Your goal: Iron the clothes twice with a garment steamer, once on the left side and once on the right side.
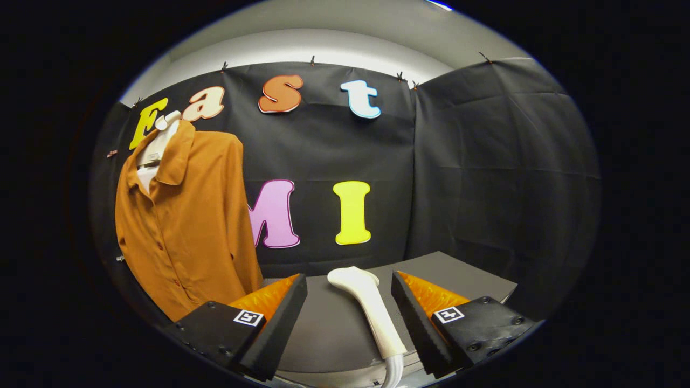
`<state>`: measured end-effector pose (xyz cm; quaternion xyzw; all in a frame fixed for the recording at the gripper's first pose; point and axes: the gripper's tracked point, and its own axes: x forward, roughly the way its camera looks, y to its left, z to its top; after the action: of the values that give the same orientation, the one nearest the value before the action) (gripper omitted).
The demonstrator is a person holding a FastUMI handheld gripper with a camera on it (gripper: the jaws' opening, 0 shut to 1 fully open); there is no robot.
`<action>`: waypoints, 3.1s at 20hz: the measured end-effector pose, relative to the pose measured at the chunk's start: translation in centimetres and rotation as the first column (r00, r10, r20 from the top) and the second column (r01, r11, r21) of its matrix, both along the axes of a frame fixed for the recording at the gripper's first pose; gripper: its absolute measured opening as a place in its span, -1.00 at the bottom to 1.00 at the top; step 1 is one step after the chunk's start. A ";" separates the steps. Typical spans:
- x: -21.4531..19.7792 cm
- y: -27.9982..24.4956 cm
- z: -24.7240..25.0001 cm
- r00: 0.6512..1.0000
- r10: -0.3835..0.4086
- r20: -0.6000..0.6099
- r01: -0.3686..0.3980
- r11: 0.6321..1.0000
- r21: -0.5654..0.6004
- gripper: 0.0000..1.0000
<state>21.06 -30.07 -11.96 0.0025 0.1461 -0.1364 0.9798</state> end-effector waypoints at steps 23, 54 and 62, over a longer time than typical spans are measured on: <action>2.8 -5.4 -14.0 0.895 0.024 -0.445 0.019 0.996 0.092 0.01; -1.0 18.1 -0.3 0.997 0.053 -0.047 -0.050 0.997 0.066 -0.17; 1.3 24.2 -0.9 0.993 0.107 -0.048 -0.104 0.993 0.046 -0.17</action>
<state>22.31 -5.86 -12.81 0.0128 0.1735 -0.0813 0.9814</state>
